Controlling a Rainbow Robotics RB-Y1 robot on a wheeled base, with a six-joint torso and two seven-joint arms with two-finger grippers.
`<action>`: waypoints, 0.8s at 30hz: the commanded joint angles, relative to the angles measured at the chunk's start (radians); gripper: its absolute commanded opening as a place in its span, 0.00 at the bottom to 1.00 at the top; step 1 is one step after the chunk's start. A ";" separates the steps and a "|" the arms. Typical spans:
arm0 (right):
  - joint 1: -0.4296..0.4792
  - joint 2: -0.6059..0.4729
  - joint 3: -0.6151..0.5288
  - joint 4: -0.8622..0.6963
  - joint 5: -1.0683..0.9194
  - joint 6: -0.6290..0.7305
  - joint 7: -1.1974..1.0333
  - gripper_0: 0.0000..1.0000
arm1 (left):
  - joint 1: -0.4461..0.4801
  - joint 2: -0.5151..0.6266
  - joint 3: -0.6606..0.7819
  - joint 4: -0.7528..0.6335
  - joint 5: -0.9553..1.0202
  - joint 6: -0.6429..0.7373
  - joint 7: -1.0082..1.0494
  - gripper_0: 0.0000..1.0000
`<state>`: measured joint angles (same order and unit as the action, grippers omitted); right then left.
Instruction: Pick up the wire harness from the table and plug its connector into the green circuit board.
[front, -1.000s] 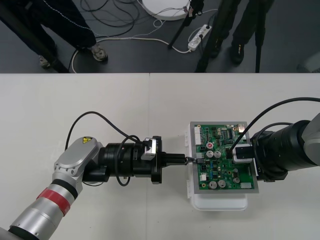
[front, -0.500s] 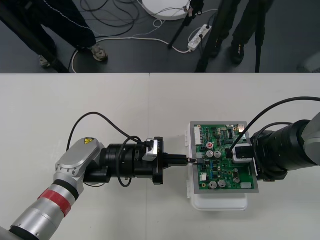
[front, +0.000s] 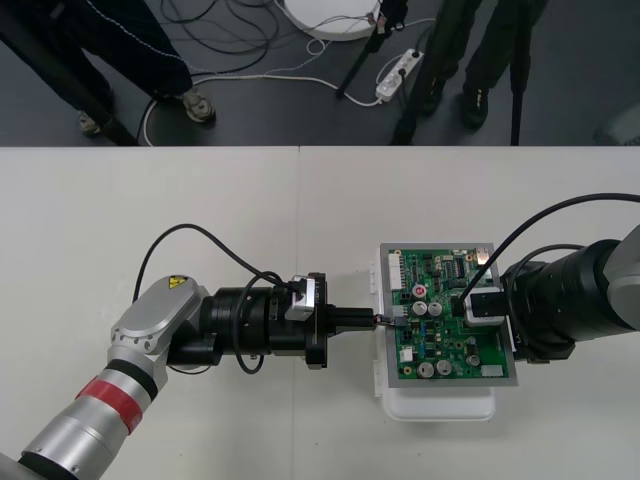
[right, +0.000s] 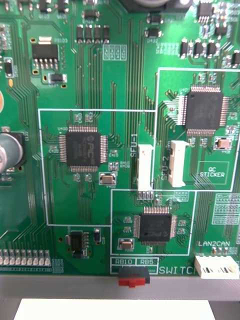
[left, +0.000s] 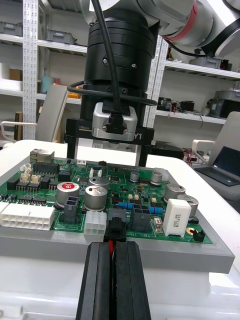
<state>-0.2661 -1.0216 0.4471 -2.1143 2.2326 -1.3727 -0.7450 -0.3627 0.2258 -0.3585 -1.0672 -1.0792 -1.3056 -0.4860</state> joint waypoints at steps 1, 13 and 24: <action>-0.035 0.018 0.010 -0.007 -0.014 -0.005 -0.037 1.00 | -0.039 -0.031 -0.033 -0.011 0.019 0.029 -0.068 0.00; -0.036 0.017 0.010 -0.009 -0.016 -0.008 -0.036 1.00 | -0.041 -0.033 -0.056 -0.011 0.018 0.062 -0.066 0.00; -0.062 0.049 0.010 -0.009 -0.002 -0.069 -0.040 1.00 | -0.041 -0.042 -0.069 -0.011 0.018 0.089 -0.066 0.00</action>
<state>-0.2860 -1.0016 0.4471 -2.1135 2.2322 -1.4373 -0.7453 -0.3643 0.2255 -0.3974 -1.0669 -1.0721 -1.2603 -0.4860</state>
